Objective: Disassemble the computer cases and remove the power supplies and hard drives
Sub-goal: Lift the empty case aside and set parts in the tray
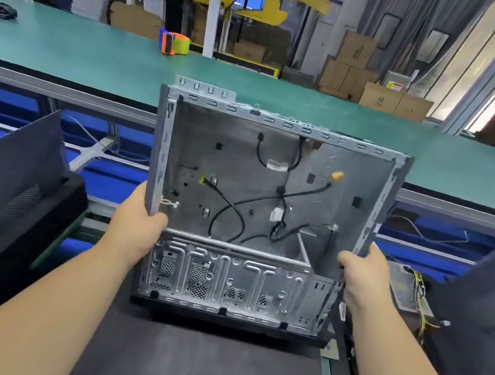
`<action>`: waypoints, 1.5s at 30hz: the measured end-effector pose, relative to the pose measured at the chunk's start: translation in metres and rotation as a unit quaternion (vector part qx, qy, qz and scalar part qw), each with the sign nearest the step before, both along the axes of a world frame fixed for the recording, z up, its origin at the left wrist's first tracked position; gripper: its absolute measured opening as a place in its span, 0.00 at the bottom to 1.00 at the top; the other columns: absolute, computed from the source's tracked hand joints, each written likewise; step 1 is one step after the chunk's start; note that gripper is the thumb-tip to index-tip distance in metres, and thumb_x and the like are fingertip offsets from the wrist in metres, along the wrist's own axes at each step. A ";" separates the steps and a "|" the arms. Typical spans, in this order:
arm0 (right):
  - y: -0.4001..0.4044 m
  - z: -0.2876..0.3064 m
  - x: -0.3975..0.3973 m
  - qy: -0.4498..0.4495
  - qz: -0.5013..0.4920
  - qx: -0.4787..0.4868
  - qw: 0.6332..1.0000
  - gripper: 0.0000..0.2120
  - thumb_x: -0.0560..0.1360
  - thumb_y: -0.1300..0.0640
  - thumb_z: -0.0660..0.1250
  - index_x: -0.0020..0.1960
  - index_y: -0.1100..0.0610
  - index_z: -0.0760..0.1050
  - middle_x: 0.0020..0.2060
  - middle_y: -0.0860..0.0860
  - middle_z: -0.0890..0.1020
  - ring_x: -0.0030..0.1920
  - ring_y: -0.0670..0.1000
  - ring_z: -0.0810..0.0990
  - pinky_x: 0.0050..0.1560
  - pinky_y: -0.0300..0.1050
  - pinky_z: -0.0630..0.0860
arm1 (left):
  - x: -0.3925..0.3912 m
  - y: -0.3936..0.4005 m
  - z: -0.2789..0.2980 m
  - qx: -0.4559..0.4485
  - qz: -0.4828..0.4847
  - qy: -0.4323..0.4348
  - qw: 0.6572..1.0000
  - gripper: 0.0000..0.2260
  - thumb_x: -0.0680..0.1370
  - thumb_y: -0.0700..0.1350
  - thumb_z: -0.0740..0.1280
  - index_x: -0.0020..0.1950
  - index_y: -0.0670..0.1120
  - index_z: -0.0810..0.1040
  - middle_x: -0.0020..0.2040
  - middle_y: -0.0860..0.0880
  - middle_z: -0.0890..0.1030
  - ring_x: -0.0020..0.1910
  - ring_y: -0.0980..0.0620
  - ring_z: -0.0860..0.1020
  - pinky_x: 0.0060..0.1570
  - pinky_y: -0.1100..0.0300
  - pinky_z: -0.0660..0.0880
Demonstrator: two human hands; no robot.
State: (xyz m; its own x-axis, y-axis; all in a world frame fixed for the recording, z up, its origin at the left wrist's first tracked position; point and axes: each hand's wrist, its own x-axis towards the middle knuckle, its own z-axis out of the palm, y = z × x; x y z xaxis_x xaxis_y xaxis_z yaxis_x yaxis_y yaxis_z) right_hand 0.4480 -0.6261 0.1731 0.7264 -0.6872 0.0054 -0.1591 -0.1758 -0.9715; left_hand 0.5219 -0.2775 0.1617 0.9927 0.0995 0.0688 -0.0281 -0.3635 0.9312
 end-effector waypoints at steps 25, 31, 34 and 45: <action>0.018 -0.033 -0.068 0.045 0.032 0.034 0.998 0.10 0.75 0.66 0.61 0.43 0.52 0.73 0.35 0.49 0.74 0.33 0.49 0.68 0.33 0.42 0.65 | -0.058 0.012 -0.043 -0.055 0.035 0.057 0.996 0.17 0.75 0.41 0.64 0.57 0.62 0.71 0.45 0.54 0.80 0.44 0.51 0.77 0.35 0.58 0.69; 0.017 -0.048 -0.090 0.074 0.086 0.050 0.992 0.06 0.77 0.58 0.67 0.52 0.50 0.76 0.47 0.47 0.81 0.49 0.48 0.78 0.46 0.45 0.70 | -0.080 0.002 -0.051 -0.055 0.064 0.151 0.985 0.19 0.81 0.56 0.62 0.68 0.47 0.73 0.51 0.49 0.78 0.49 0.47 0.74 0.47 0.54 0.67; 0.019 -0.063 -0.106 0.059 0.099 0.036 0.993 0.17 0.74 0.63 0.67 0.57 0.44 0.75 0.49 0.45 0.81 0.47 0.46 0.78 0.50 0.45 0.73 | -0.098 0.001 -0.066 -0.024 0.052 0.183 0.981 0.26 0.79 0.63 0.59 0.71 0.49 0.69 0.60 0.47 0.74 0.56 0.44 0.71 0.53 0.52 0.66; 0.032 -0.104 -0.101 0.115 0.072 -0.062 0.989 0.30 0.73 0.56 0.76 0.70 0.52 0.67 0.47 0.40 0.79 0.50 0.50 0.77 0.51 0.42 0.69 | -0.112 0.007 -0.091 0.199 0.040 0.074 0.976 0.11 0.80 0.45 0.66 0.61 0.49 0.69 0.51 0.48 0.80 0.45 0.46 0.77 0.42 0.55 0.70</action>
